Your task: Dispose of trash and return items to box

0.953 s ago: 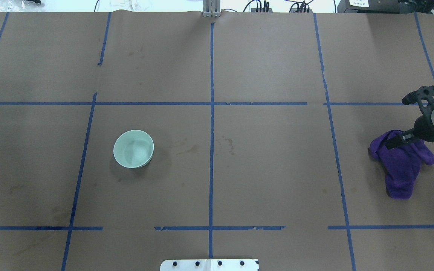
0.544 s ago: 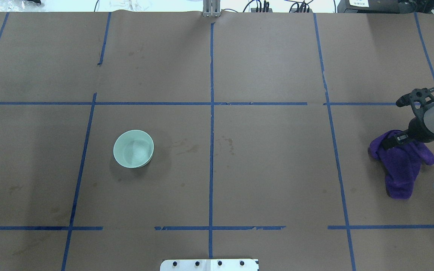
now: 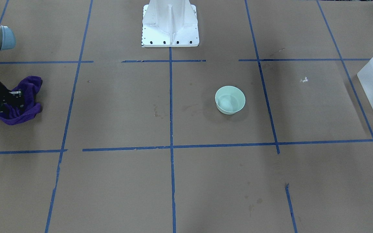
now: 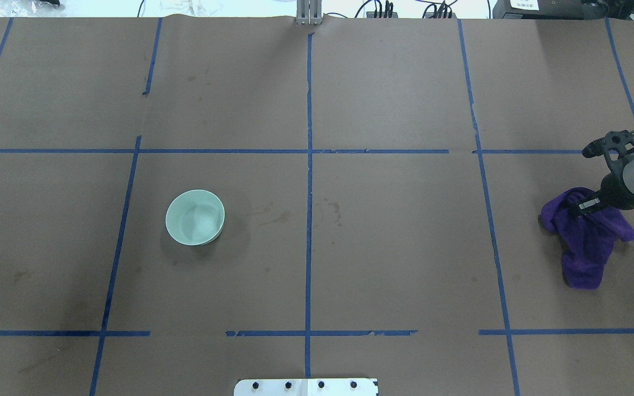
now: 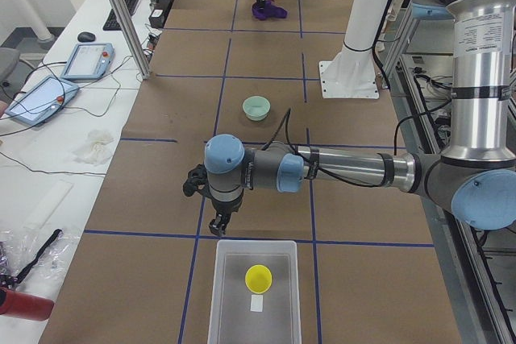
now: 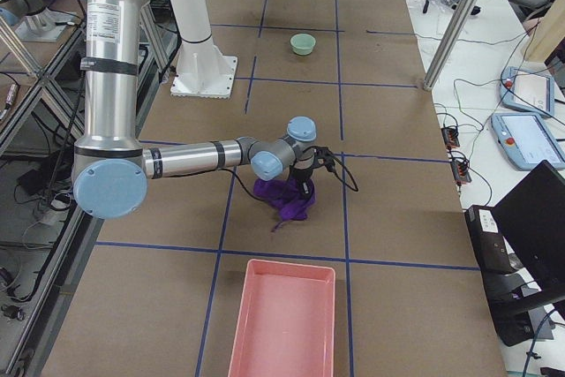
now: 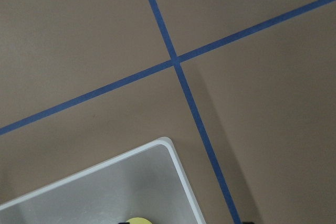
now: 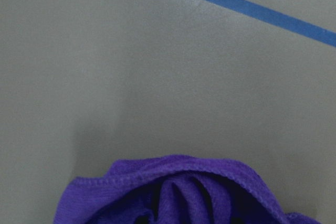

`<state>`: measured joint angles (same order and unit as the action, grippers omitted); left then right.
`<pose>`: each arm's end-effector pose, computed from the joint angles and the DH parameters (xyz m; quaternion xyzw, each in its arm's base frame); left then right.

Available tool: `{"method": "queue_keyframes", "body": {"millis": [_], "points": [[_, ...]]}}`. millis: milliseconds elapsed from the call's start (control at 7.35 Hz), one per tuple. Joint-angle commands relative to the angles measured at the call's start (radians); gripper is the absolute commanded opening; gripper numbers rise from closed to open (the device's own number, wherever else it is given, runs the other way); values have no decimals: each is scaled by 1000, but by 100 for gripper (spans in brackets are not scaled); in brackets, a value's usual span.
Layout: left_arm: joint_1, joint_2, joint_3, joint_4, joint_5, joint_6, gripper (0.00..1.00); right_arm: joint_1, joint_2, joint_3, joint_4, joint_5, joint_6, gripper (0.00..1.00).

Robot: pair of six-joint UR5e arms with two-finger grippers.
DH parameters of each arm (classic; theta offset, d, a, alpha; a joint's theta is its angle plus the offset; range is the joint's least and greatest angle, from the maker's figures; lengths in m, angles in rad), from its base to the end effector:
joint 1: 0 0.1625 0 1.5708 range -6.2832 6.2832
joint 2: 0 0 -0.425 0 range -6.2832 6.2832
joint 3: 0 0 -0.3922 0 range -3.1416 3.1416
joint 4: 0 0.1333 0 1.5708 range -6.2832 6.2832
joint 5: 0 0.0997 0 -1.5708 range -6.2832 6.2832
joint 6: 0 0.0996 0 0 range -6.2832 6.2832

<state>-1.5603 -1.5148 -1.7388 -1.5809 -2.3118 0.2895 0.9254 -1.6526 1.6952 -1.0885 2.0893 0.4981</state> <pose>-0.0611 -0.4745 0.6038 0.1066 0.3500 0.1609 0.9167 -0.2257 -0.4393 0.5943 0.0769 -0.3439 -0.1350 0.9261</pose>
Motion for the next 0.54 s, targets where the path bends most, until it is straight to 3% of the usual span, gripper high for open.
{"method": "queue_keyframes", "body": {"millis": [0,408], "points": [[-1,-121,-13,126,-3,-26,77,36,-3,21,1,17,-3,0],[9,-214,-65,147,-12,-250,81,195,-4,61,-5,158,-4,0]]}}
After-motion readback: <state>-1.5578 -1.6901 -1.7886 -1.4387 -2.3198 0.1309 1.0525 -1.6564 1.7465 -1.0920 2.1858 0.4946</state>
